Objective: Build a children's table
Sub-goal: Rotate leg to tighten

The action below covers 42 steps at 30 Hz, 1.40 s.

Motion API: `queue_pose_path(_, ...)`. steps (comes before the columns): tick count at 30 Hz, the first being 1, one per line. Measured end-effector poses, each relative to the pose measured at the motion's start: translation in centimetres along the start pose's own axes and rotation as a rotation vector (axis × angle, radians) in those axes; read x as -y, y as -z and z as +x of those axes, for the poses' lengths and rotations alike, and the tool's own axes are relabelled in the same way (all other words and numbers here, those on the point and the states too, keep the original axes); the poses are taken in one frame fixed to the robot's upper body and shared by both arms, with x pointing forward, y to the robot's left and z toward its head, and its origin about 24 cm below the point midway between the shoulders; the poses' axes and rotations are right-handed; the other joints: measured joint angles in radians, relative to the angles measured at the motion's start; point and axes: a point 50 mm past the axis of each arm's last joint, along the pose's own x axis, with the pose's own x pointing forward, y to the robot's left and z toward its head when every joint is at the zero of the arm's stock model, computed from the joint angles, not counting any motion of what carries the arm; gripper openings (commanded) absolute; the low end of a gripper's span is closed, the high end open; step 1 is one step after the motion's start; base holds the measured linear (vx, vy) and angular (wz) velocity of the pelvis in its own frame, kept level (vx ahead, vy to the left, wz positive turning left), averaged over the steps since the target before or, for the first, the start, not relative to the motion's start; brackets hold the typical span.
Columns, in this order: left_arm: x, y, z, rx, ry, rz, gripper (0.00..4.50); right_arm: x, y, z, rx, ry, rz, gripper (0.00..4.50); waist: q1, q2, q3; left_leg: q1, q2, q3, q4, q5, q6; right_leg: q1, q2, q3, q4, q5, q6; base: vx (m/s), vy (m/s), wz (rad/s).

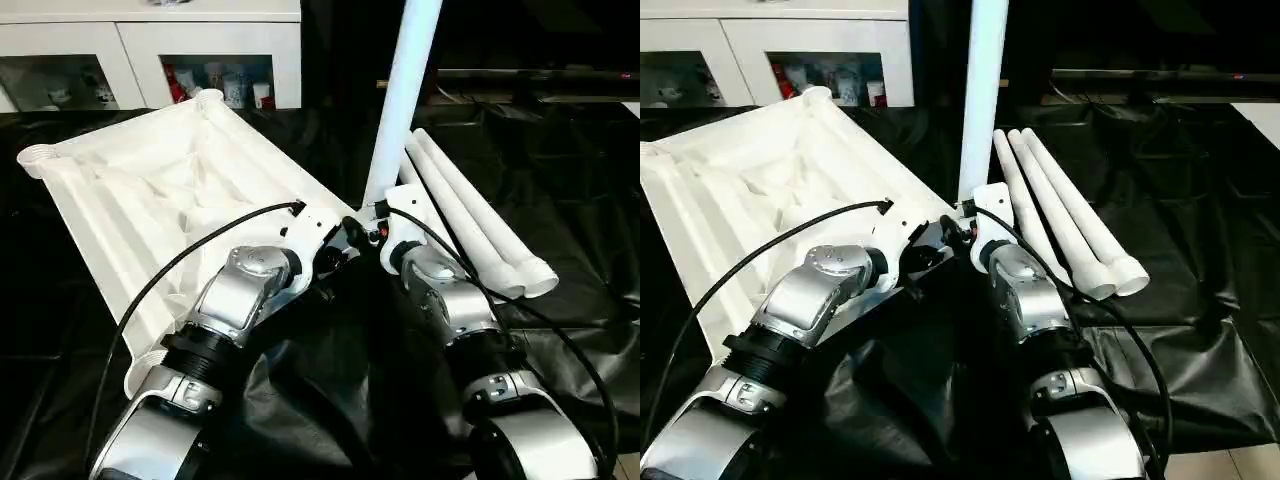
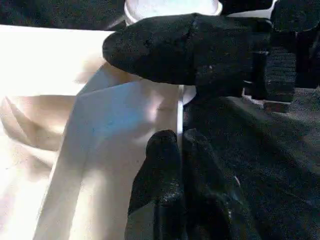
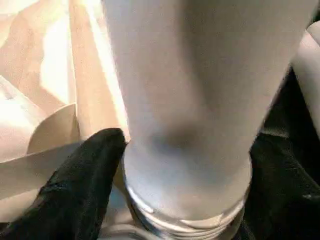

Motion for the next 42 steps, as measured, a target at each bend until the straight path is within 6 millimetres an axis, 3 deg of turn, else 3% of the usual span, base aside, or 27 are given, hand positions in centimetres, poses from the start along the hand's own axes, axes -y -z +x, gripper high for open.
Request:
queue_pose_path(7,-0.3,0.3,-1.0,0.009,0.045,0.044,0.00,0.7,0.0,-0.8,0.000,-0.082,-0.097,3.91,-0.003,0.001,0.001,-0.001,-0.001,0.000,-0.001,0.000,0.000,-0.002,0.000,0.001,-0.002,0.000,0.000,0.000,0.000,0.00)
queue_pose_path(18,-0.6,1.6,-3.7,0.013,0.232,0.130,0.00,3.1,-1.0,-4.6,-0.053,-0.370,-0.286,3.91,0.020,0.002,0.001,-0.001,0.000,0.004,-0.007,0.000,0.000,-0.001,0.000,0.005,0.007,0.004,-0.006,0.000,0.000,0.00)
queue_pose_path(28,-0.5,2.2,-5.5,0.014,0.355,0.158,0.00,2.7,-0.9,-5.8,-0.076,-0.556,-0.278,3.91,0.029,0.002,0.001,-0.002,0.000,0.004,-0.010,-0.001,-0.001,-0.001,0.000,0.005,0.007,0.002,-0.003,0.000,0.000,0.00)
queue_pose_path(39,-0.6,2.4,-5.7,0.004,0.363,0.160,0.00,2.3,-0.6,-5.9,-0.099,-0.609,-0.270,2.87,0.030,0.002,0.001,-0.002,0.000,0.004,-0.010,0.000,-0.002,-0.001,0.000,0.005,0.007,0.001,-0.002,0.000,0.000,0.00)
queue_pose_path(42,-0.6,2.4,-5.7,0.004,0.363,0.160,0.00,2.2,-0.5,-5.9,-0.099,-0.607,-0.268,2.79,0.030,0.002,0.001,-0.002,0.000,0.004,-0.010,0.000,-0.002,-0.001,0.000,0.005,0.007,0.001,-0.002,0.000,0.000,0.00)
